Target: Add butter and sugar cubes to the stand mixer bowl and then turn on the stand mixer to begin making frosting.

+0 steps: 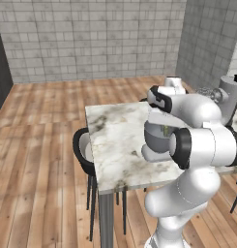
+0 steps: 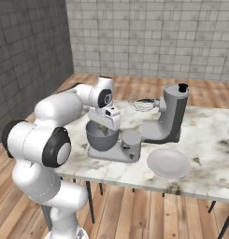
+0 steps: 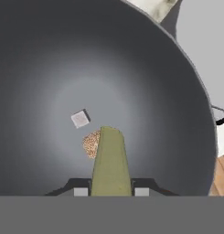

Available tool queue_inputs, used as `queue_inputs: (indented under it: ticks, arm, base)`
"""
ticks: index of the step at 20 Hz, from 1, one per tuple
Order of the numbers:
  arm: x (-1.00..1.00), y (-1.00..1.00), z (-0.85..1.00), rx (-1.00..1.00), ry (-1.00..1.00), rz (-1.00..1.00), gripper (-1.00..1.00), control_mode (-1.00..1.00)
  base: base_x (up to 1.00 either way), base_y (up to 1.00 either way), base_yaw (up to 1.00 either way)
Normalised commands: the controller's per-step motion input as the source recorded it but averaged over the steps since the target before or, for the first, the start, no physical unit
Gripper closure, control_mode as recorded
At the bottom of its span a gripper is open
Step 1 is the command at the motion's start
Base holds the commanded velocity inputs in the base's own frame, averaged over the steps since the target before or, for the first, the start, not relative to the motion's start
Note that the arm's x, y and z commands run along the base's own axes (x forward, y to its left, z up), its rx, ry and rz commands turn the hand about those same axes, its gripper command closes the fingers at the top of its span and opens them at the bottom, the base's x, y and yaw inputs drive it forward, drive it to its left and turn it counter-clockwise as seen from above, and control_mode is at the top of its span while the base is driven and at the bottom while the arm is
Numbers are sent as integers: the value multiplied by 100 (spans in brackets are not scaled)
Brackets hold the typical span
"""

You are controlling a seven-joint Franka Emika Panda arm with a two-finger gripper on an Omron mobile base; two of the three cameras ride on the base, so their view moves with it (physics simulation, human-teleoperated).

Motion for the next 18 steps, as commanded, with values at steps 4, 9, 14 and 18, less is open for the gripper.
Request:
queue_inputs:
  ticks: [4,9,14,18]
  arm:
    - [0,3,-16,-1,0,-11,-100,-100]
    - [0,8,-1,-1,0,-10,-100,-100]
    - [-1,8,32,0,-1,-7,-100,-100]
    - [-45,7,96,0,-9,-2,-100,-100]
  base:
    - [0,0,0]
    - [0,0,0]
    - [0,0,0]
    - [0,0,0]
